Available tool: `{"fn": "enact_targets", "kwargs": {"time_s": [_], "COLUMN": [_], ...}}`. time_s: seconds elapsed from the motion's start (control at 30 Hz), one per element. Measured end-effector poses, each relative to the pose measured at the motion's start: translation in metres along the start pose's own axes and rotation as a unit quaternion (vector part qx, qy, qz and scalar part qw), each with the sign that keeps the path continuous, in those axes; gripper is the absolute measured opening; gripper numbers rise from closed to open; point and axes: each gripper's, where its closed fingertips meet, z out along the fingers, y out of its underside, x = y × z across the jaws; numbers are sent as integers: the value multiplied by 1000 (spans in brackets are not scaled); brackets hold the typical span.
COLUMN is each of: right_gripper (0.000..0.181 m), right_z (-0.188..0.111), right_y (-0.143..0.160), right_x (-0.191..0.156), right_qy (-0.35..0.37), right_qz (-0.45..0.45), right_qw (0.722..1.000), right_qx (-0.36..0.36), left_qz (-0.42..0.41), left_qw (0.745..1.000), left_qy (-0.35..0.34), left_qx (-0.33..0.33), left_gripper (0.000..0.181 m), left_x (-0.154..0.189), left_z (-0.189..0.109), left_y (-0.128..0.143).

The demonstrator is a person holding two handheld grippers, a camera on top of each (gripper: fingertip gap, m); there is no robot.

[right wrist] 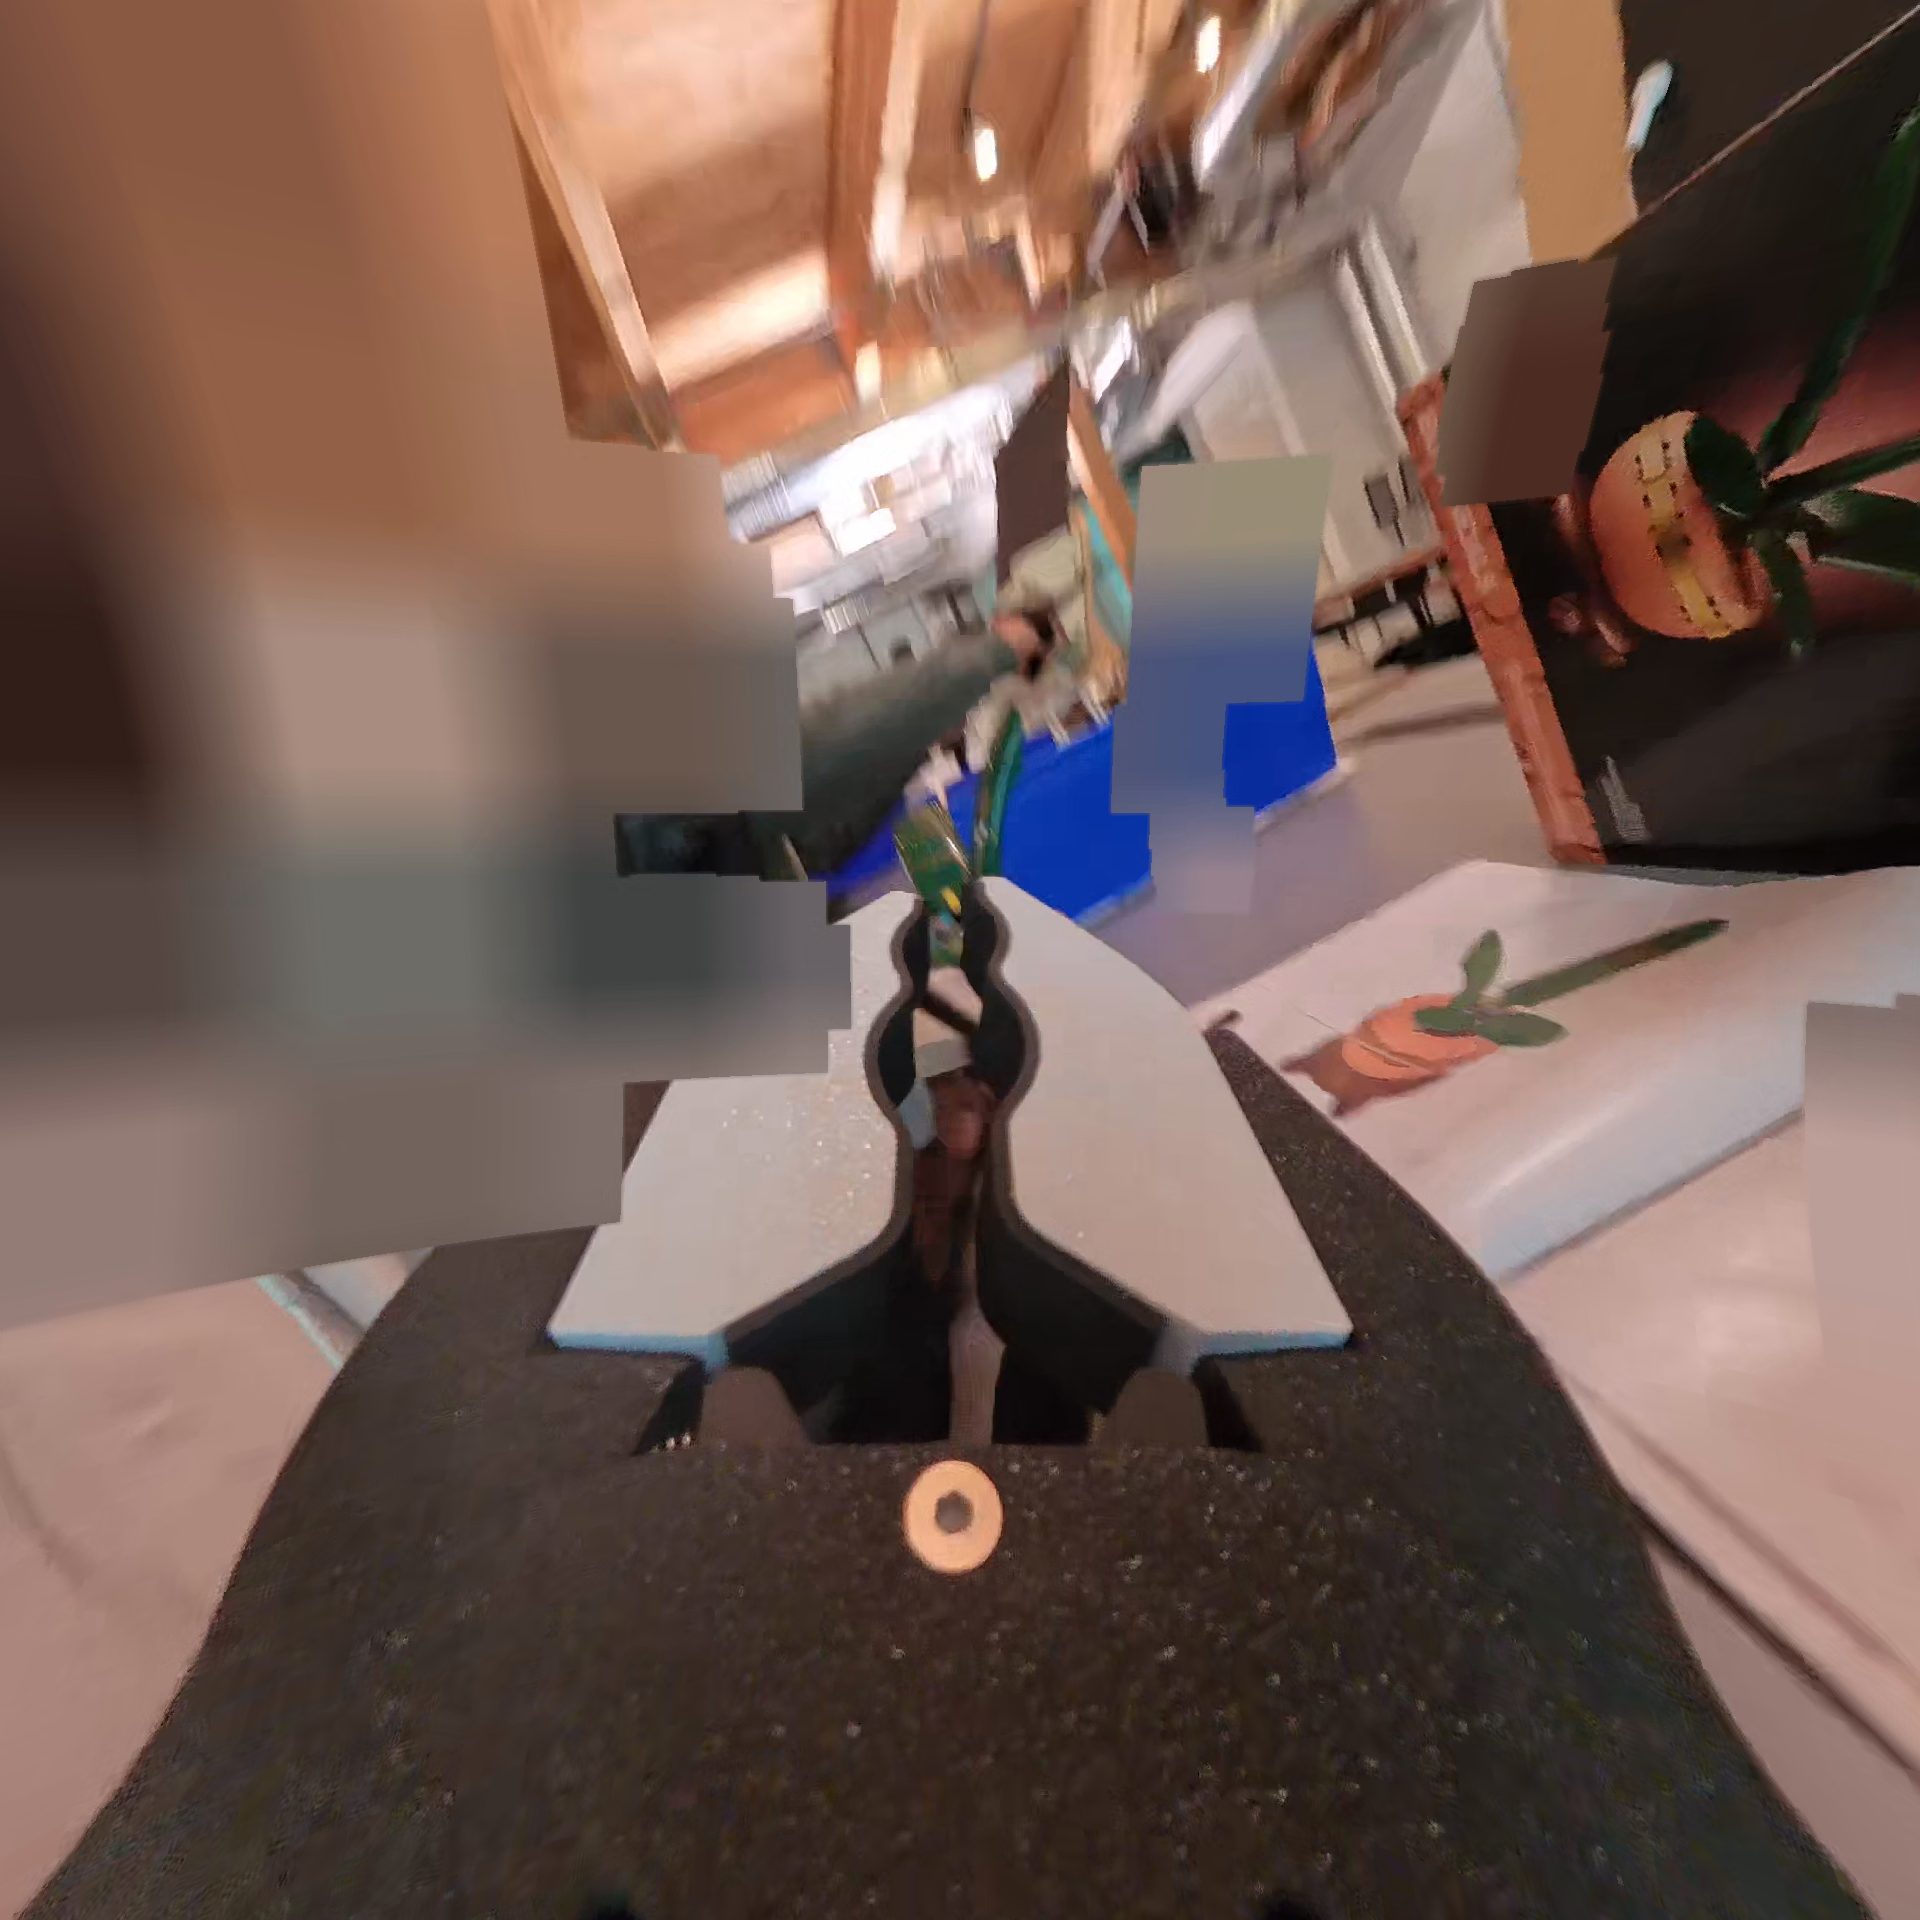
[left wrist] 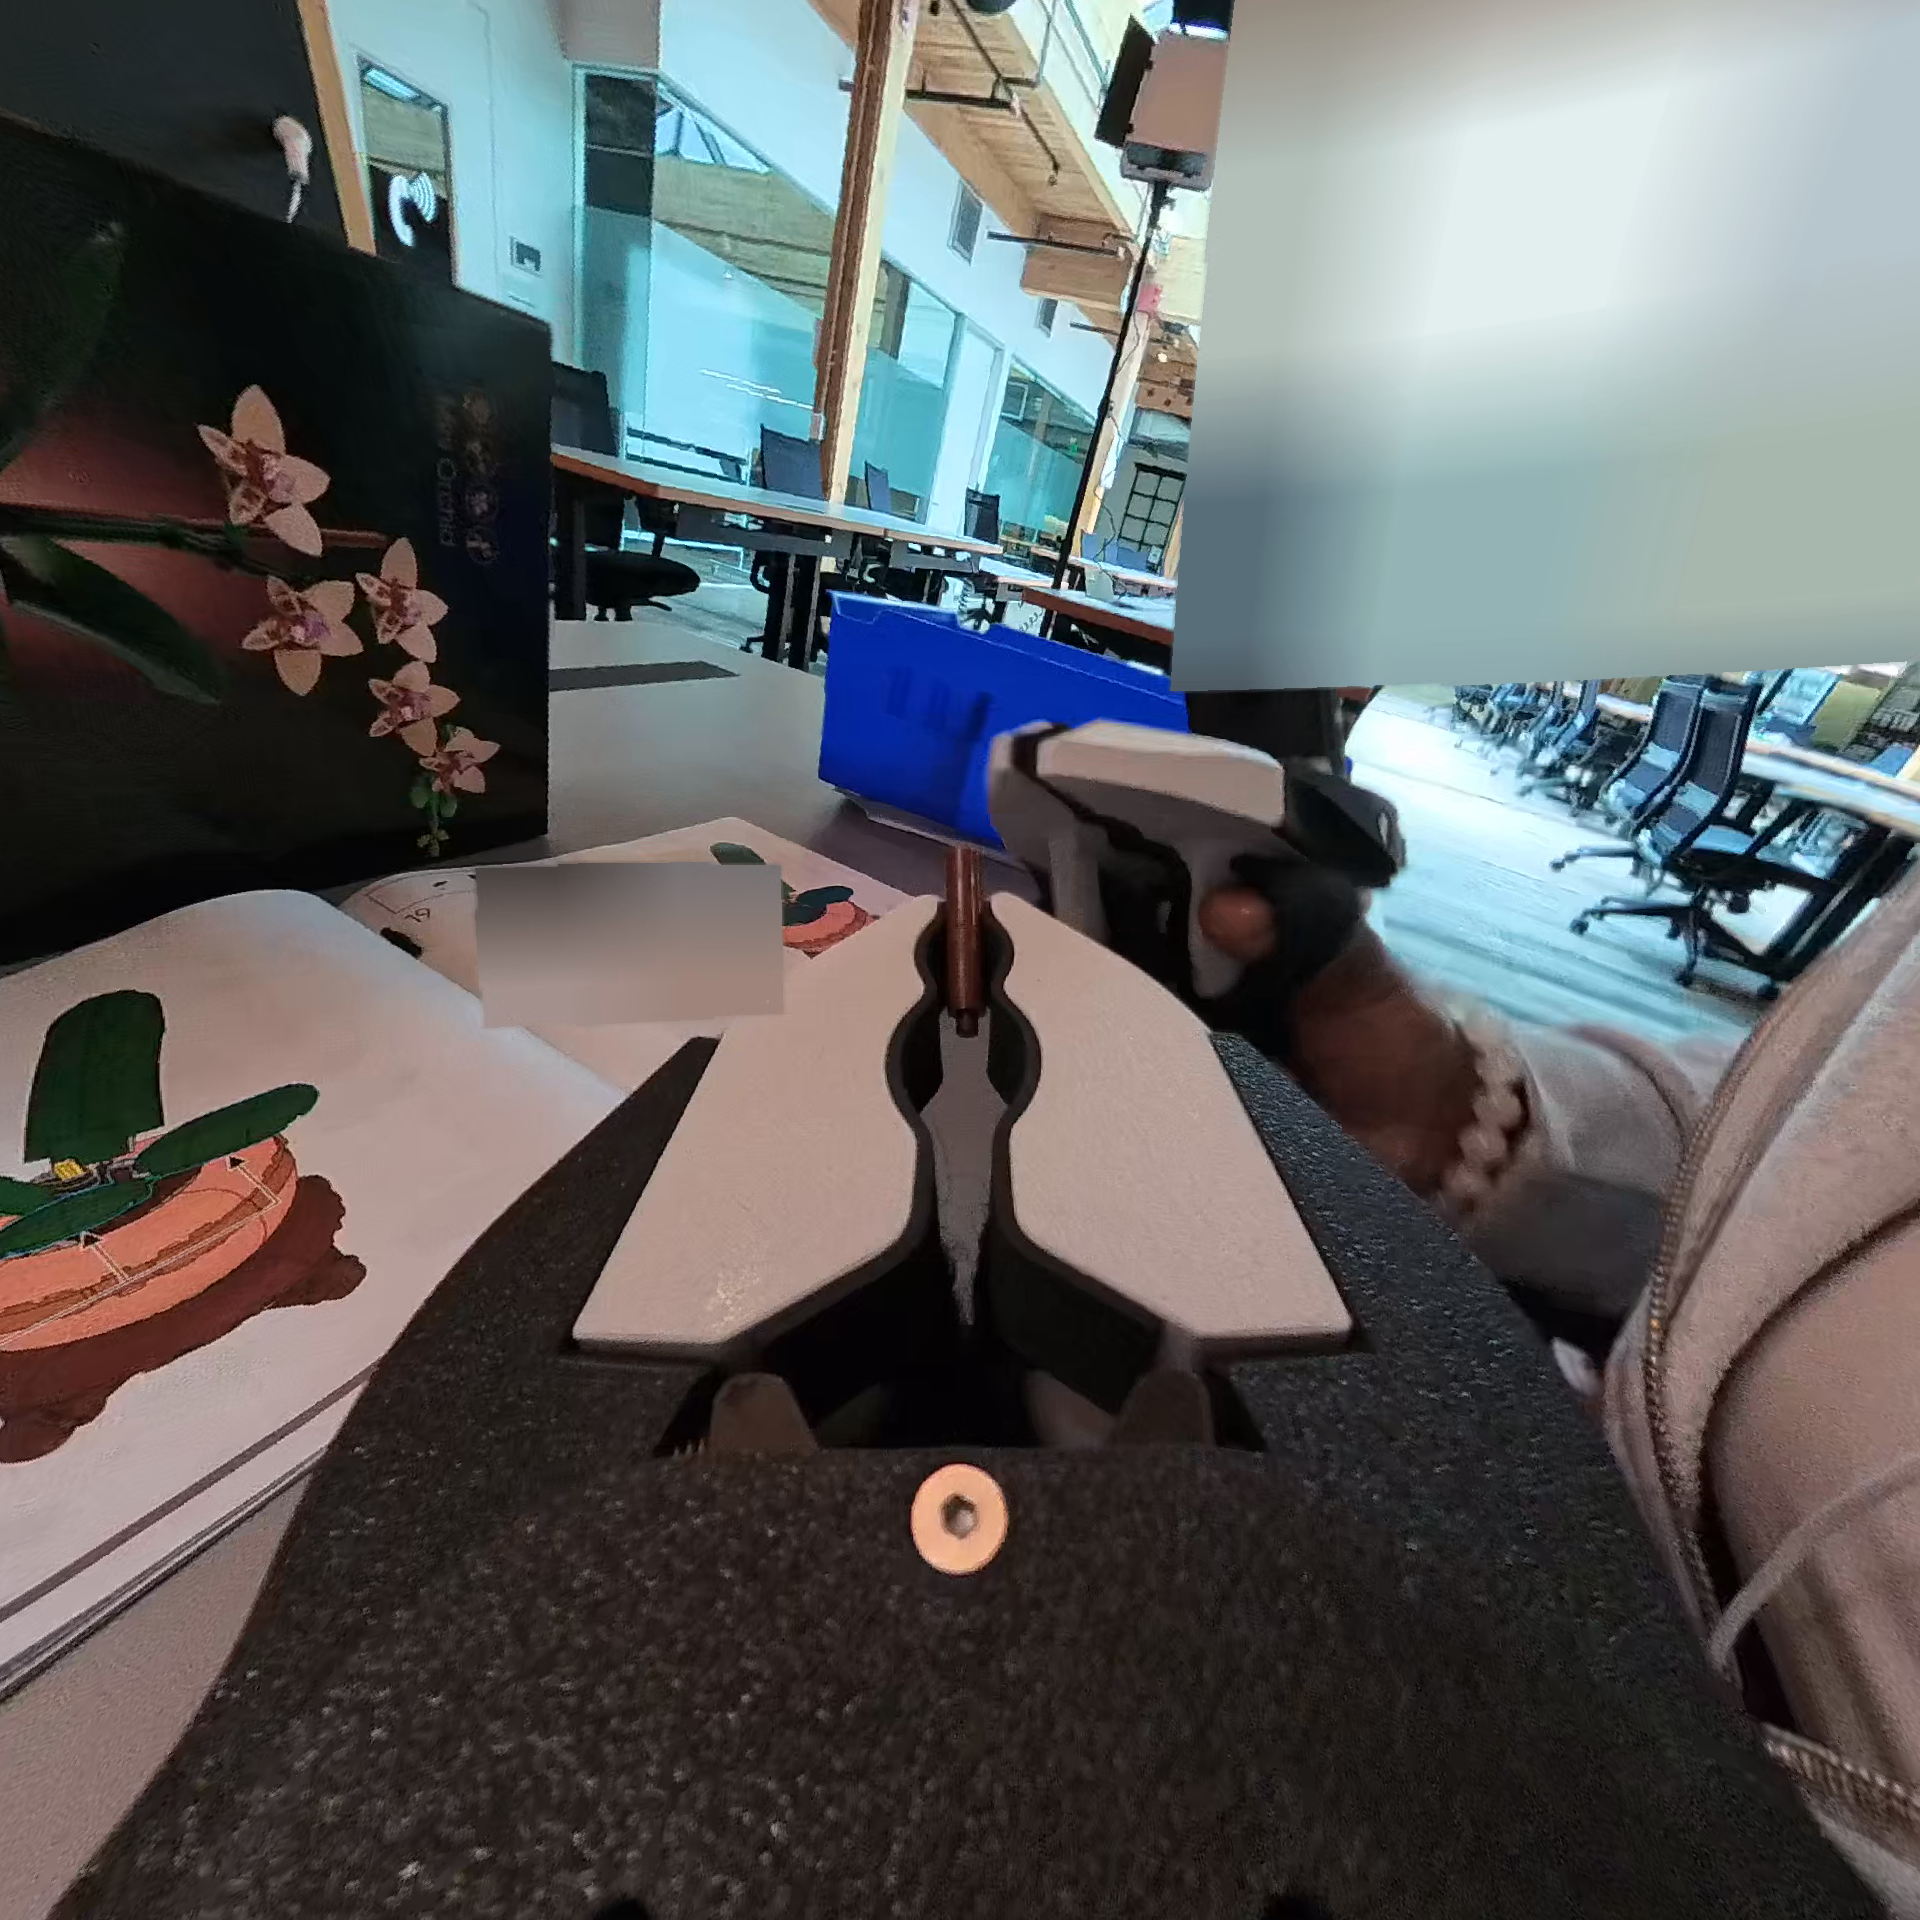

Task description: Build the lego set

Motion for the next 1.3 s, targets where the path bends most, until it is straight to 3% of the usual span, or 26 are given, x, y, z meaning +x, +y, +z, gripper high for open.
{"fn": "enact_targets", "kwargs": {"time_s": [0.03,0.13,0.3,0.47,0.57,0.67,0.73,0.87,0.97,1.07,1.2,1.3], "right_gripper": [12,41,24,16,12,14,15,22,31,29,21,22], "right_z": [1,9,48,91,112,116,119,90,70,59,67,71], "right_y": [2,15,33,84,109,113,107,78,63,59,53,64], "right_x": [6,25,63,91,107,148,147,159,167,171,181,185], "right_qy": [11,33,47,-22,-62,-1,4,83,140,173,199,198], "right_qz": [-19,-108,-284,-278,-285,-297,-259,-233,-208,-182,-177,-160], "right_qw": [999,972,877,787,753,706,729,729,747,766,796,797], "right_qx": [-47,-204,-384,-550,-590,-643,-633,-638,-616,-591,-543,-547], "left_qz": [11,44,65,82,77,76,78,77,70,65,70,68], "left_qw": [1000,998,997,995,995,995,994,993,993,993,992,992], "left_qy": [7,51,44,48,57,65,69,77,81,85,90,94], "left_qx": [-4,16,11,15,26,32,34,43,54,59,52,51], "left_gripper": [2,2,3,3,3,3,3,3,3,3,3,3], "left_x": [4,28,28,24,27,30,31,35,35,35,38,38], "left_z": [-2,-15,-38,-43,-45,-48,-50,-53,-56,-58,-56,-55], "left_y": [1,-2,-3,-8,-8,-9,-9,-11,-13,-14,-12,-12]}}
